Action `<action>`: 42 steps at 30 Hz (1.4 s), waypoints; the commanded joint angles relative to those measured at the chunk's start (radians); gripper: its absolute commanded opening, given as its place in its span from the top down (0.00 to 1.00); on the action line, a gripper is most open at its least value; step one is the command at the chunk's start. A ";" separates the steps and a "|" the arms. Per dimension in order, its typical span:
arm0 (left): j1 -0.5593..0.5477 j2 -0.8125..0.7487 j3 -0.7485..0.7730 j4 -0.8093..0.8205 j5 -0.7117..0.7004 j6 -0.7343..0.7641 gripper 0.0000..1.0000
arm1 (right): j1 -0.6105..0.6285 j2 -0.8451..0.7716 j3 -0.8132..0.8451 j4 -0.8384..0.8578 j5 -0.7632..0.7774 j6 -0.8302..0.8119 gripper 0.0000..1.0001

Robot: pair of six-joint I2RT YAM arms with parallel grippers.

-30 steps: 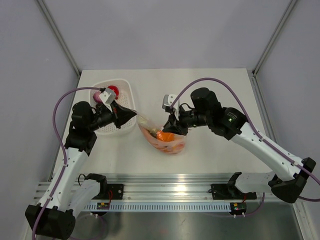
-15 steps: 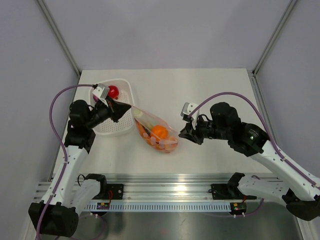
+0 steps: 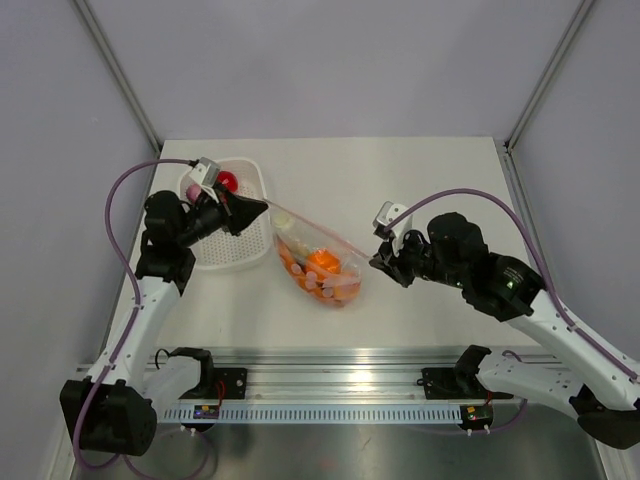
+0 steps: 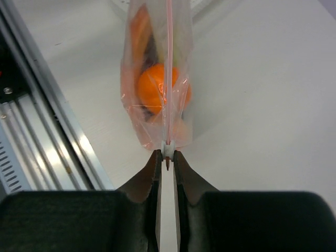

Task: Place the food in the zip-top bag and seal the zipper
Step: Place the zipper food storage bag at the center of the board.

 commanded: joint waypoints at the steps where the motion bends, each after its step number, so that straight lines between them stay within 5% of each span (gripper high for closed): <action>1: -0.047 0.071 0.094 0.130 0.012 -0.061 1.00 | 0.005 0.002 -0.014 0.128 0.203 -0.028 1.00; 5: -0.116 0.181 0.190 0.181 -0.020 -0.059 1.00 | -0.042 0.029 -0.015 0.253 0.268 -0.090 1.00; 11: -0.150 0.440 0.435 0.378 0.021 -0.210 1.00 | -0.290 0.122 0.113 0.291 0.195 -0.143 1.00; 16: -0.187 0.627 0.714 0.426 0.063 -0.285 1.00 | -0.352 0.166 0.253 0.238 0.195 -0.190 1.00; 20: -0.192 0.675 0.770 0.445 0.083 -0.290 1.00 | -0.352 0.148 0.243 0.213 0.098 -0.179 1.00; 21: -0.183 0.677 0.769 0.422 0.078 -0.284 0.90 | -0.352 0.142 0.226 0.208 0.080 -0.173 1.00; 22: -0.175 0.681 0.761 0.405 0.078 -0.285 0.68 | -0.352 0.128 0.207 0.201 0.047 -0.147 1.00; 23: -0.164 0.680 0.744 0.400 0.078 -0.300 0.48 | -0.352 0.123 0.163 0.182 -0.045 -0.131 0.96; 25: -0.124 0.671 0.666 0.452 0.107 -0.373 0.43 | -0.350 0.120 0.085 0.155 -0.139 -0.072 0.84; 27: -0.083 0.636 0.594 0.481 0.112 -0.411 0.38 | -0.350 0.120 0.030 0.126 -0.234 -0.033 0.33; 28: -0.072 0.617 0.580 0.466 0.107 -0.406 0.35 | -0.350 0.119 -0.018 0.118 -0.252 0.003 0.23; 34: -0.055 0.455 0.562 0.130 0.017 -0.167 0.33 | -0.350 0.108 -0.058 0.142 -0.162 0.071 0.14; 42: -0.055 0.290 0.513 -0.153 -0.114 -0.053 0.33 | -0.350 0.212 0.041 0.159 0.128 0.238 0.01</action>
